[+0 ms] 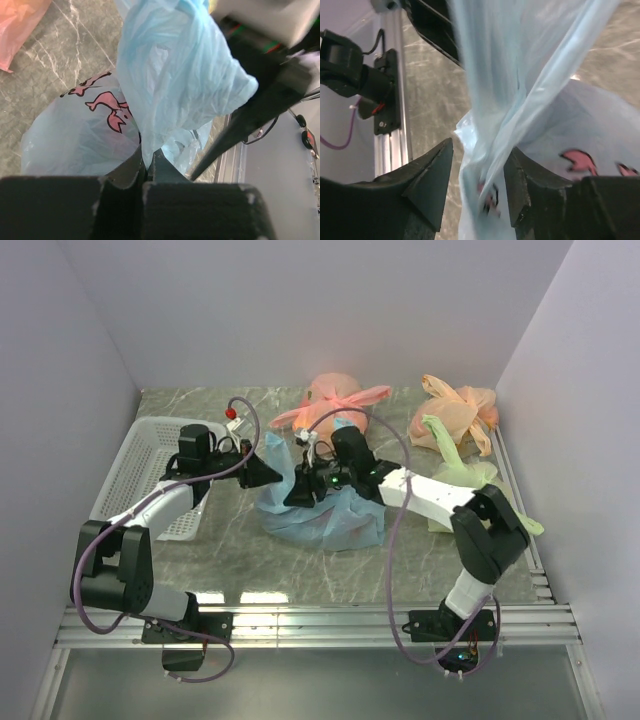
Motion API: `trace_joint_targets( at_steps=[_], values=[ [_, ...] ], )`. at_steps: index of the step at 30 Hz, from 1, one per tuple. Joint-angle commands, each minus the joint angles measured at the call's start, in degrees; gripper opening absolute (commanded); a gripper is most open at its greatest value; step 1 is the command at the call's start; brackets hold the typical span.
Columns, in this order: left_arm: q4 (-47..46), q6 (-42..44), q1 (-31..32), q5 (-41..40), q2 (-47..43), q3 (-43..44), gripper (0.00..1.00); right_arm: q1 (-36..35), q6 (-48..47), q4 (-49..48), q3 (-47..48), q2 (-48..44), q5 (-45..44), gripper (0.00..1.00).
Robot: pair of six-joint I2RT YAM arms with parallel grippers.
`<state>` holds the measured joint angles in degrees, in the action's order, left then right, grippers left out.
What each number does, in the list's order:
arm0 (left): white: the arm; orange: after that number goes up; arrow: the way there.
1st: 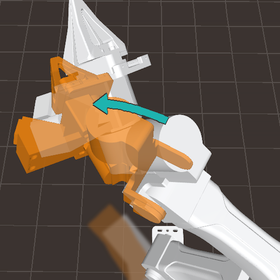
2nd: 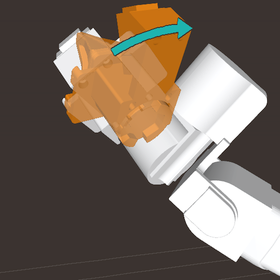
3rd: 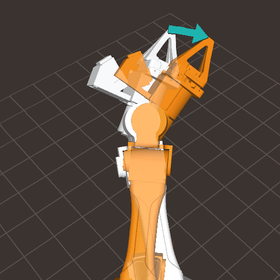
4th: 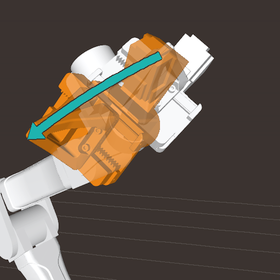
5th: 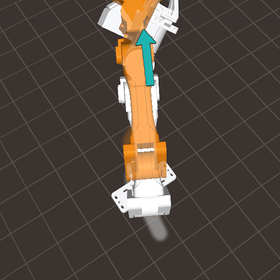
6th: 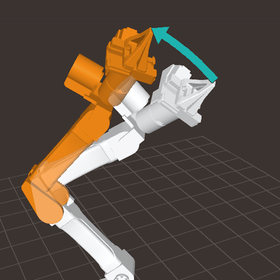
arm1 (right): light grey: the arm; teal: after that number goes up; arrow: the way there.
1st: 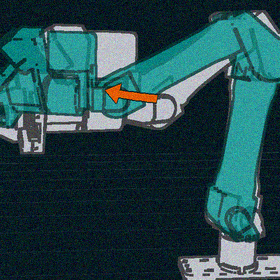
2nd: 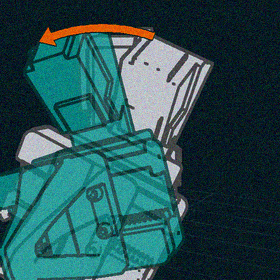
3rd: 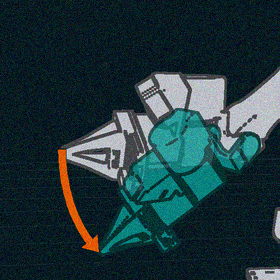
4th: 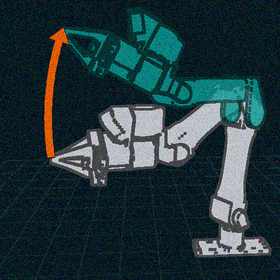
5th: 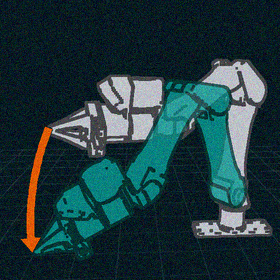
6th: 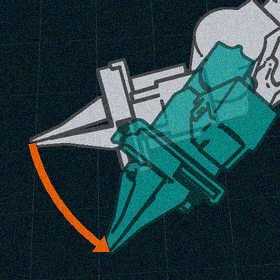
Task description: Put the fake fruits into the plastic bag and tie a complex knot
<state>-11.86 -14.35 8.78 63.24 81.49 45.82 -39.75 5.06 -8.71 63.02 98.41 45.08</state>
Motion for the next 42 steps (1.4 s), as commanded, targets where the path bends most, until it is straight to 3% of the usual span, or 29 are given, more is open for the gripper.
trace_joint_targets(
  at_steps=[1, 4, 6, 7, 10, 15, 18, 22, 29, 32, 33, 36, 38, 39, 42],
  values=[
    [0.7, 1.0, 0.1, 0.9, -1.1, 2.2, 0.01, 1.1, -3.6, 8.2, 5.2, -8.7, -6.0, 0.54],
    [1.4, 0.7, 0.0, 0.7, -1.4, 2.2, 0.01, 2.3, -2.1, 15.5, 7.9, -14.2, -8.7, 0.55],
    [1.4, 0.5, 0.1, 0.6, -1.8, 2.2, 0.01, 3.2, -0.3, 19.1, 9.0, -18.4, -12.8, 0.61],
    [1.7, 0.5, 0.1, 0.4, -1.8, 2.3, 0.01, 4.8, 2.6, 22.3, 9.2, -19.7, -15.3, 0.76],
    [2.4, 0.4, 0.1, 0.3, -1.7, 3.1, 0.01, 12.2, 11.3, 26.8, 6.3, -24.0, -20.6, 0.87],
    [4.2, 1.4, 0.1, -0.5, -1.5, 5.2, 0.01, 19.5, 18.3, 34.7, 4.0, -24.7, -25.0, 0.89],
    [5.2, 2.0, 0.5, -1.1, -1.1, 6.1, 0.01, 21.6, 21.8, 30.6, -1.4, -24.4, -20.2, 0.89],
    [6.8, 3.2, 1.0, -1.7, -0.5, 7.4, 0.01, 21.7, 25.0, 18.2, -8.2, -22.3, -14.0, 0.89],
    [9.6, 5.8, 2.1, -2.0, -0.7, 8.3, 0.01, 21.5, 27.5, 8.9, -8.1, -13.4, -15.0, 0.88],
    [10.1, 6.3, 2.4, -2.2, -0.5, 8.6, 0.01, 21.4, 29.3, 5.1, -7.0, -10.4, -13.5, 0.79],
    [10.0, 6.4, 2.6, -2.2, -0.7, 8.5, 0.01, 21.4, 29.9, 4.4, -6.8, -9.5, -13.1, 0.68],
    [10.6, 7.2, 2.7, -2.1, -0.6, 8.8, 0.01, 21.5, 30.4, 2.8, -5.8, -6.5, -9.9, 0.60],
    [11.2, 7.8, 2.8, -1.8, -0.5, 9.4, 0.01, 21.5, 31.1, 2.6, -5.3, -4.9, -9.0, 0.62],
    [11.2, 7.8, 2.8, -1.9, -0.5, 9.5, 0.01, 21.5, 31.9, 2.5, -5.0, -4.5, -8.5, 0.69],
    [11.2, 7.7, 2.9, -1.8, -0.3, 9.9, 0.01, 21.6, 33.6, 4.1, -4.7, -3.3, -8.8, 0.79]
  ],
)
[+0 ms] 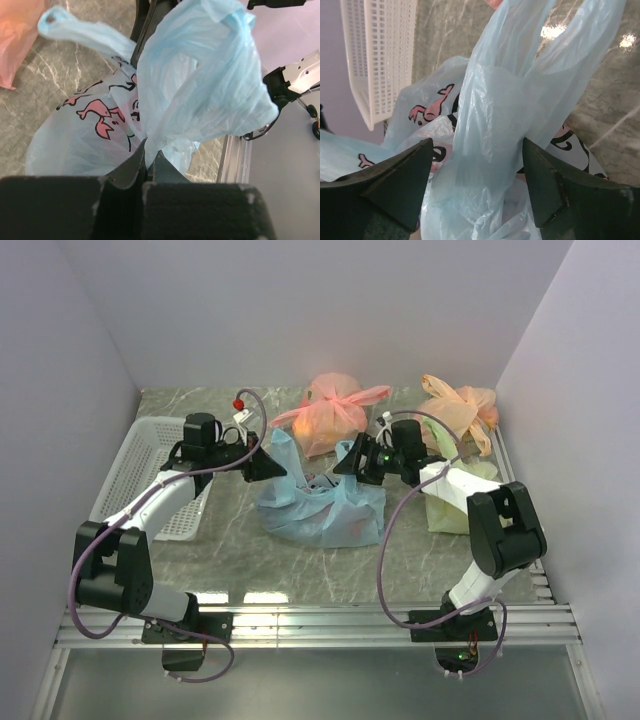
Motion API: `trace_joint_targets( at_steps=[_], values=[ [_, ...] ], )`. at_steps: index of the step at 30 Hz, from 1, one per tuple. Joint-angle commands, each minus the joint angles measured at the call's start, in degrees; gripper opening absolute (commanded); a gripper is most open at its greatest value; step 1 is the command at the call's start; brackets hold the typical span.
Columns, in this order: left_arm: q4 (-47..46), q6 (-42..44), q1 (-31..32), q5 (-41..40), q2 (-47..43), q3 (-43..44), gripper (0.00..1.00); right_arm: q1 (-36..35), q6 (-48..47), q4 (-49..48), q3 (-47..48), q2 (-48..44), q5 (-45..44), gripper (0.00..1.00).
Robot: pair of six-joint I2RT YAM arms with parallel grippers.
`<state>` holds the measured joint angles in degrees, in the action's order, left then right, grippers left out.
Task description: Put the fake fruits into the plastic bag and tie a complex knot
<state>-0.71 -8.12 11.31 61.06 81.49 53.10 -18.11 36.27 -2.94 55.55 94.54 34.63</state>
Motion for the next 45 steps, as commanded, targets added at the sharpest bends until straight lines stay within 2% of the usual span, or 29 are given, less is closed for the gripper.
trace_joint_targets(
  at_steps=[1, 3, 7, 15, 23, 25, 28, 29, 30, 31, 32, 33, 35, 36, 39, 41, 42, 45],
  values=[
    [0.0, 1.4, 0.4, 0.5, -0.4, 2.7, 0.01, 0.2, 2.7, -1.0, 2.9, 0.8, 1.6, 0.81],
    [0.2, 1.6, 0.4, 0.3, -0.4, 3.0, 0.01, 0.7, 3.7, 0.4, 3.0, 0.5, 0.1, 0.87],
    [0.5, 1.7, 0.4, 0.5, -0.4, 3.2, 0.01, 1.8, 4.3, 4.7, 3.8, -1.1, 1.3, 0.87],
    [2.0, 2.4, 0.4, 0.9, -0.1, 3.7, 0.01, 3.6, 3.4, 9.4, 4.1, -0.5, 9.1, 0.95],
    [2.3, 1.8, 0.5, 1.3, 0.7, 4.4, 0.01, 4.4, 9.0, 3.0, 4.0, 5.2, 15.0, 0.96],
    [3.0, 1.7, 0.6, 1.2, 0.8, 4.8, 0.01, 4.4, 10.7, -2.8, 3.6, 5.9, 16.1, 0.96],
    [5.4, 3.0, 1.0, 1.3, 1.2, 6.1, 0.01, 4.3, 12.1, -6.8, 4.0, 6.6, 18.2, 0.72],
    [6.6, 4.8, 1.2, 1.5, 1.5, 6.7, 0.00, 4.4, 9.0, -5.9, 4.6, 6.0, 17.7, 0.52],
    [9.2, 5.8, 1.4, 1.4, 1.5, 7.3, 0.01, 4.4, 7.0, -3.8, 6.1, 5.4, 17.6, 0.37],
    [11.2, 8.9, 2.0, 1.5, 1.5, 8.8, 0.01, 4.4, 4.8, -2.3, 7.0, 4.2, 17.1, 0.24],
    [13.2, 11.1, 2.4, 1.6, 1.9, 9.7, 0.01, 4.2, -1.2, 0.7, 10.0, 3.6, 15.2, 0.12],
    [15.3, 13.2, 3.0, 1.5, 2.2, 11.8, 0.01, 3.4, -4.9, 7.6, 11.8, 3.4, 14.5, 0.07],
    [21.9, 19.5, 5.0, 1.5, 3.0, 13.9, 0.01, 1.8, -17.1, 15.0, 16.7, 3.2, 11.9, 0.00],
    [24.5, 21.8, 5.9, 1.3, 3.4, 16.1, 0.01, 1.0, -20.6, 20.0, 17.7, 3.1, 10.5, 0.00],
    [32.2, 29.9, 9.4, -0.4, 6.0, 20.5, 0.01, -2.2, -32.1, 27.0, 20.4, 2.9, 9.8, 0.00],
    [33.7, 31.5, 10.7, -2.0, 8.1, 22.0, 0.01, -4.7, -40.7, 31.2, 22.5, 3.5, 8.6, 0.00],
    [33.7, 31.5, 10.8, -2.2, 8.8, 23.0, 0.01, -5.7, -43.2, 34.7, 22.9, 3.5, 8.5, 0.00],
    [33.9, 32.3, 10.8, -1.6, 9.7, 23.5, 0.01, -7.1, -48.2, 37.2, 22.7, 2.8, 7.3, 0.01]
  ],
)
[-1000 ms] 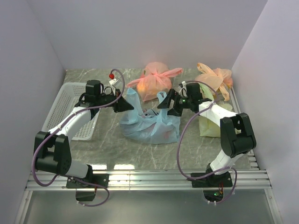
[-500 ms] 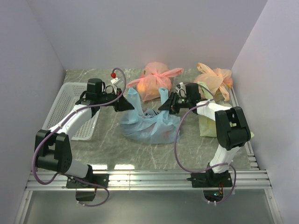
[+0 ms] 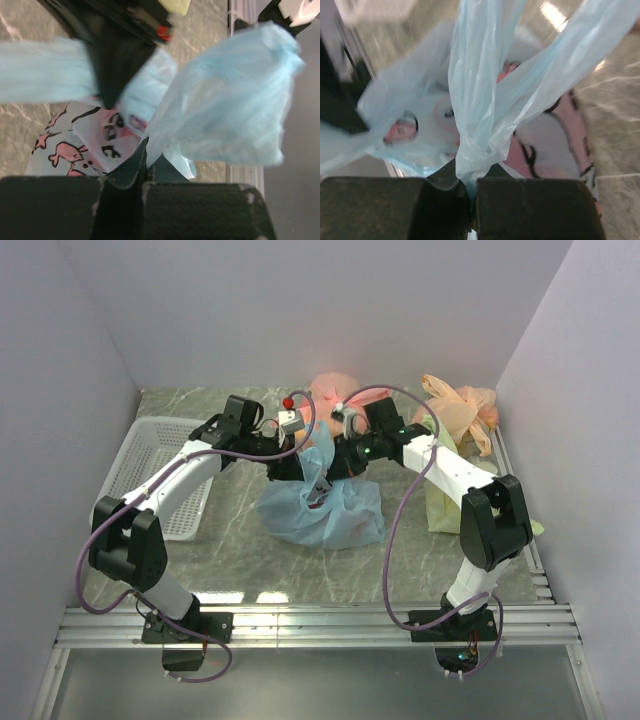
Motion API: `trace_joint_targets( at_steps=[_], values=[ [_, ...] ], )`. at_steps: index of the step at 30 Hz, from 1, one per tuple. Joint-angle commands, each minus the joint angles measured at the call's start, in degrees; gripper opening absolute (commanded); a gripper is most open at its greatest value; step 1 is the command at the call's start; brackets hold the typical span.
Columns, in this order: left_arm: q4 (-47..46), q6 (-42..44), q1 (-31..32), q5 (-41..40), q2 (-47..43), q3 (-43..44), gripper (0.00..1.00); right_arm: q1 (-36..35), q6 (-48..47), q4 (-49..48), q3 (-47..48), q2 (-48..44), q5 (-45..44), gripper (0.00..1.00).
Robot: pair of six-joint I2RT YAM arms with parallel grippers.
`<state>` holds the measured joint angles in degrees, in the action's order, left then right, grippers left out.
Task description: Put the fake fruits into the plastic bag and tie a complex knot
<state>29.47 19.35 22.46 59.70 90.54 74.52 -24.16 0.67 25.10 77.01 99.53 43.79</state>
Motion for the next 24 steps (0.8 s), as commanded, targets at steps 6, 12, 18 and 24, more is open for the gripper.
trace_joint_targets(
  at_steps=[6, 12, 18, 24],
  values=[
    [1.3, 3.3, -0.4, 0.6, -1.9, -1.0, 0.01, 1.7, -6.6, 7.3, -0.9, -6.4, -1.3, 0.62],
    [0.0, 1.4, -0.4, 0.6, -3.3, -2.5, 0.01, 5.4, 5.4, 0.5, -5.3, -10.0, 2.4, 0.75],
    [-0.3, 0.7, -0.3, 0.2, -3.9, -2.9, 0.00, 6.1, 12.6, -4.9, -6.8, -7.6, 1.3, 0.75],
    [-0.5, 0.3, -0.4, -0.3, -3.8, -2.5, 0.01, 6.5, 17.0, -10.2, -6.0, -3.7, 3.6, 0.45]
  ],
)
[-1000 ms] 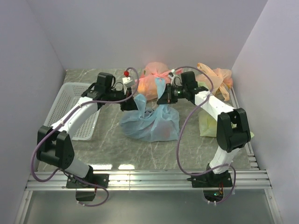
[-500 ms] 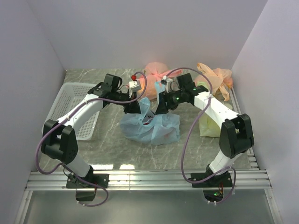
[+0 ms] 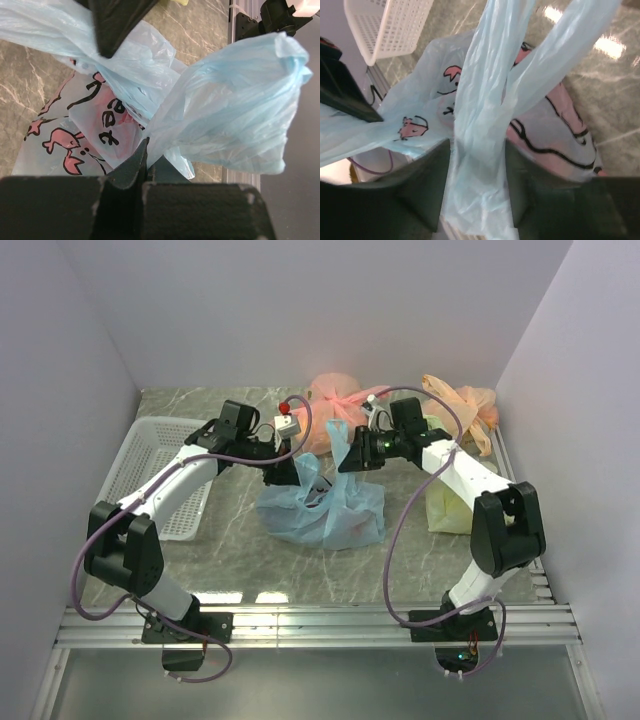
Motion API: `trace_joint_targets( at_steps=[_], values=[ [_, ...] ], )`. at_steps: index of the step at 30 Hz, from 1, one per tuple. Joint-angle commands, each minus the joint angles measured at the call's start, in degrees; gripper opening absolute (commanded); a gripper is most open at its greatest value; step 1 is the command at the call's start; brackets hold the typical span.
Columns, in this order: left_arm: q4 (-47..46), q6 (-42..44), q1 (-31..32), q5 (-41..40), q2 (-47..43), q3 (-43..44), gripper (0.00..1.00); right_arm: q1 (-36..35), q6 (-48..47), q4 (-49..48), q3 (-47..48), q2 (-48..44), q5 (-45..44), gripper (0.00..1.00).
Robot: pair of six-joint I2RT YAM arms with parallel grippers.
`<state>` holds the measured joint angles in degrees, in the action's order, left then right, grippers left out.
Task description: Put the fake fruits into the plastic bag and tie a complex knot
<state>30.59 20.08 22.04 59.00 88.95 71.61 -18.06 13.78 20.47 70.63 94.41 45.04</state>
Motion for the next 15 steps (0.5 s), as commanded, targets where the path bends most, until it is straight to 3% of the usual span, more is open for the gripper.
trace_joint_targets(
  at_steps=[1, 3, 4, 12, 15],
  values=[
    [-1.8, -0.6, 0.0, 0.7, -2.3, 0.5, 0.00, 0.3, 3.0, -5.7, 0.7, 1.5, 3.4, 0.28],
    [-2.5, -2.2, 0.1, 1.2, -2.0, 1.3, 0.01, -0.4, -0.5, -3.7, 1.8, 1.6, 4.4, 0.03],
    [-2.6, -3.0, 0.1, 2.1, -1.2, 1.9, 0.01, -1.0, -6.6, -1.8, 3.8, 1.7, 4.4, 0.00],
    [-0.9, -10.6, 2.7, -1.8, 6.7, 9.5, 0.01, -6.2, -35.4, 22.4, 14.4, 4.5, 6.6, 0.00],
    [-4.6, -15.0, 3.1, -2.9, 6.9, 8.8, 0.01, -7.4, -38.4, 27.5, 16.9, 5.9, 8.8, 0.00]
  ],
)
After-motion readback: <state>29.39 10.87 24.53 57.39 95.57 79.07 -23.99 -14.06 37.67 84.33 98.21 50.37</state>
